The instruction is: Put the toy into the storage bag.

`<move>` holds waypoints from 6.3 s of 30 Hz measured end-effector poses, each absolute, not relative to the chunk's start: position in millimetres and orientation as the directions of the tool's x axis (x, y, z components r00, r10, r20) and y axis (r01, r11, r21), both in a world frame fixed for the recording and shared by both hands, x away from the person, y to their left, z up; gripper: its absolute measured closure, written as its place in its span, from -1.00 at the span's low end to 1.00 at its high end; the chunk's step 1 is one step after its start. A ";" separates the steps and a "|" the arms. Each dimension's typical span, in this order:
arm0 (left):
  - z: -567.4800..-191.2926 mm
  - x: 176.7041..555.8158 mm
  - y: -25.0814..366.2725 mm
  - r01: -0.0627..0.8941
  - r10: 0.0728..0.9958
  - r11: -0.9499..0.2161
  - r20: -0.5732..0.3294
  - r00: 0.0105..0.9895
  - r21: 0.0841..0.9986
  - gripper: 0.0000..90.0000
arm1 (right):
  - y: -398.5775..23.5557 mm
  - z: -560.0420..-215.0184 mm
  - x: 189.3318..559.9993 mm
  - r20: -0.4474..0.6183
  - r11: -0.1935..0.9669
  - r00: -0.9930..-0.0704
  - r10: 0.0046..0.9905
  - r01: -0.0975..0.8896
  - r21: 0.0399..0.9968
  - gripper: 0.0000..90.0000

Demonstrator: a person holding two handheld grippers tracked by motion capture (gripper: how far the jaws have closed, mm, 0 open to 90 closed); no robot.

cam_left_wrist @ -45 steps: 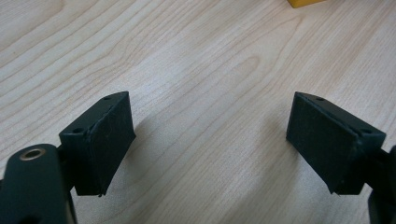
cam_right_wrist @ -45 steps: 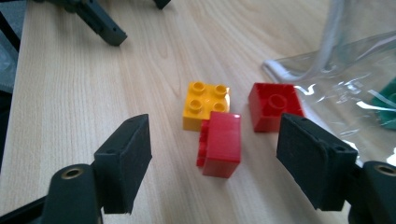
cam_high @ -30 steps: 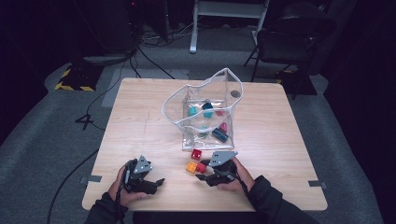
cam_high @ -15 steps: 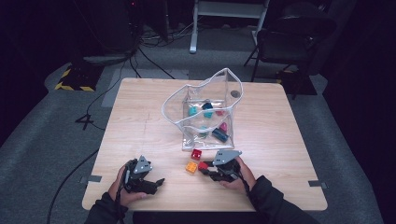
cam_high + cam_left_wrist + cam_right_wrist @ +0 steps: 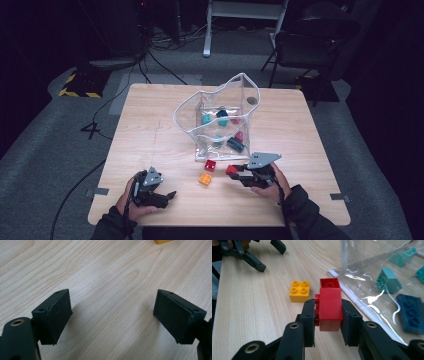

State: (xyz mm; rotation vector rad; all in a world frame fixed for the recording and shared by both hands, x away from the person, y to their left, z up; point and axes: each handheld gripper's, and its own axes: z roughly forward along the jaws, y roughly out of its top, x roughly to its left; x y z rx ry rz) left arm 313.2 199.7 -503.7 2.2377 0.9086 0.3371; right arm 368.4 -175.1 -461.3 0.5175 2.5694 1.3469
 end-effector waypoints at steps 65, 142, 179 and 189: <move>-503.6 313.7 199.6 0.513 0.691 -0.521 -0.016 0.723 0.683 -0.66 | -182.7 -293.9 438.5 -0.191 0.433 -0.790 0.583 0.103 0.896 0.51; -503.8 313.2 199.6 0.515 0.692 -0.517 -0.019 0.721 0.684 -0.66 | -175.7 -340.8 402.5 -0.163 0.420 -0.818 0.551 0.103 0.902 -0.37; -503.8 313.2 199.6 0.515 0.692 -0.517 -0.019 0.721 0.684 -0.66 | -107.5 -485.8 407.2 -0.065 0.611 -0.920 0.387 0.204 0.765 -0.16; -503.8 313.2 199.6 0.514 0.692 -0.517 -0.019 0.721 0.684 -0.66 | -102.1 -497.4 418.3 -0.059 0.615 -0.905 0.421 0.237 0.752 -0.21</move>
